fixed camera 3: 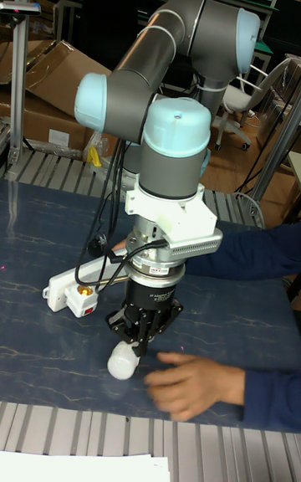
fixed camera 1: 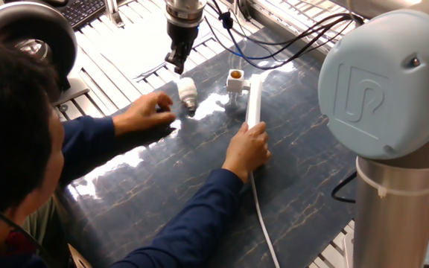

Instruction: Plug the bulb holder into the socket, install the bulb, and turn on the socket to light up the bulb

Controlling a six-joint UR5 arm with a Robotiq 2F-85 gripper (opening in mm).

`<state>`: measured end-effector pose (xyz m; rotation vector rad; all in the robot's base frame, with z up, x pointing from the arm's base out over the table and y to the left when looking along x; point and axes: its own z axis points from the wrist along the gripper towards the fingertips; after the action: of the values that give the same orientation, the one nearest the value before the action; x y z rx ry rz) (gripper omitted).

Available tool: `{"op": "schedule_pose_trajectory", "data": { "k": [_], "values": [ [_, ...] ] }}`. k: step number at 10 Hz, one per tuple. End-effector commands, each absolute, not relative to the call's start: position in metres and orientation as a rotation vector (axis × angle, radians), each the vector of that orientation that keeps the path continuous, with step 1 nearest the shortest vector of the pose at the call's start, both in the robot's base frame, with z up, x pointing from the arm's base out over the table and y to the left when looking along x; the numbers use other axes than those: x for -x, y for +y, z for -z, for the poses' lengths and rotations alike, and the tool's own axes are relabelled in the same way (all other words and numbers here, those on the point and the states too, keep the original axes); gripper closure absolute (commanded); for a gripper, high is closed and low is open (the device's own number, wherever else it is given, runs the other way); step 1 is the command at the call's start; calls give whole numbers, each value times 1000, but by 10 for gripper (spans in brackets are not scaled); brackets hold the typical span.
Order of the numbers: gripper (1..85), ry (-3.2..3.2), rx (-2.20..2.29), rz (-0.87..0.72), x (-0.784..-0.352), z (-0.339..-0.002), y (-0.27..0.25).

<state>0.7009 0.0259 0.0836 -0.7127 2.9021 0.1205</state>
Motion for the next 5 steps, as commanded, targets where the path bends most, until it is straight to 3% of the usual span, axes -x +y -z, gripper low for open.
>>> {"op": "schedule_pose_trajectory", "data": {
  "k": [1,2,3,5],
  "values": [
    [283,2868,760,-146,-702,-83,27],
    [327,2882,728,-127,-702,-82,24],
    [447,2894,717,-98,-702,-82,19],
    [377,2883,750,-128,-701,-83,24]
  ]
}}
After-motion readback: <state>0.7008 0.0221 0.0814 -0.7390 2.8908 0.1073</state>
